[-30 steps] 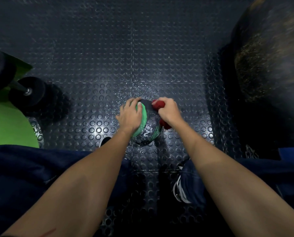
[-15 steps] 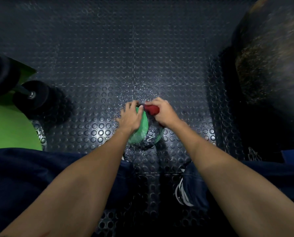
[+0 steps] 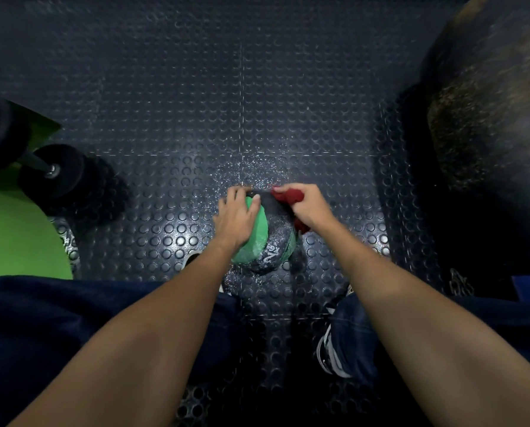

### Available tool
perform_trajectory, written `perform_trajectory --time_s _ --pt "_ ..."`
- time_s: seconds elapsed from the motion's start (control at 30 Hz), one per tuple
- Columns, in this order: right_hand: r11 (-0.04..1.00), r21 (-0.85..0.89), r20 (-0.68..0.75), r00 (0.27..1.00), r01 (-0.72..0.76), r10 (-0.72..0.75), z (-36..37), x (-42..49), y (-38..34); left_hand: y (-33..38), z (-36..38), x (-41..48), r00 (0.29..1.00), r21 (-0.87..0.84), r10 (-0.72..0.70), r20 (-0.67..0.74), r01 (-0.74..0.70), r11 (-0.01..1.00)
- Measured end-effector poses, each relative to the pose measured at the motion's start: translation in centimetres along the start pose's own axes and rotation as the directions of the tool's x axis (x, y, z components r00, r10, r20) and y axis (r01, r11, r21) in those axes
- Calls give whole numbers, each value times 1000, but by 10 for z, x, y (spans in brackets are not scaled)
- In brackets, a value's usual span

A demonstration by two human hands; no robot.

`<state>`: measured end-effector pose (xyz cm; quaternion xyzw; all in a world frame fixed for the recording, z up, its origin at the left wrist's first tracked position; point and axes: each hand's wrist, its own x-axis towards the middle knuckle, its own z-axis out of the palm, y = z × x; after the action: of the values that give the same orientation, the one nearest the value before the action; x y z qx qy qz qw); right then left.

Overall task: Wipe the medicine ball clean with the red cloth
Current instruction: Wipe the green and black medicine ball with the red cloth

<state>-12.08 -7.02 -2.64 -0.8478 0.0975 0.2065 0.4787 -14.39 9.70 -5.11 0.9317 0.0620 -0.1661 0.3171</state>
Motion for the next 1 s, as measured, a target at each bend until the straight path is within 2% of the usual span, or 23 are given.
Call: perform_trajectory --time_s 0.07,0.13,0.2,0.23,0.3,0.37,0.47,0.53,0.6,0.67,0.77,0.9,1.0 --pt "996 -29 -101 991 -86 83 2 -1 6 -4 -2 0 999 7 41 7 -41 999" --pt "998 -61 -107 994 -27 20 6 -3 4 -8 -2 1 996 10 83 16 -83 997" --pt "997 -29 -55 996 73 -74 11 -7 1 -12 -5 3 994 -17 101 28 -101 995" --pt "997 -11 -53 996 72 -73 11 -9 2 -14 -7 4 994 -27 105 43 -104 994" --pt "999 -13 -83 996 -33 32 7 -8 3 -16 -9 5 986 -27 136 91 -135 991" --pt "982 -162 -92 993 -93 79 1 -1 -2 -15 -11 6 975 -31 173 138 -170 985" --pt "965 -262 -47 999 13 -27 -6 7 -21 -12 -11 6 970 41 201 140 -208 977" --pt "962 -253 27 995 101 -98 -8 5 -27 -6 -5 1 992 91 108 72 -114 989" --pt "952 -261 155 980 160 -123 -5 1 -24 1 4 -5 995 11 -92 -28 92 996" --pt "955 -251 218 971 157 -102 -2 -1 -14 5 11 -9 976 -38 -208 -64 206 978" --pt "972 -215 83 994 94 -78 -3 -2 -6 6 15 -13 982 0 -178 -67 178 984" --pt "970 -126 42 978 209 -206 2 -9 -4 11 14 -11 986 30 -157 -58 159 987" --pt "984 -151 -49 994 94 -102 1 -5 -2 12 15 -10 988 40 -147 -52 149 988"
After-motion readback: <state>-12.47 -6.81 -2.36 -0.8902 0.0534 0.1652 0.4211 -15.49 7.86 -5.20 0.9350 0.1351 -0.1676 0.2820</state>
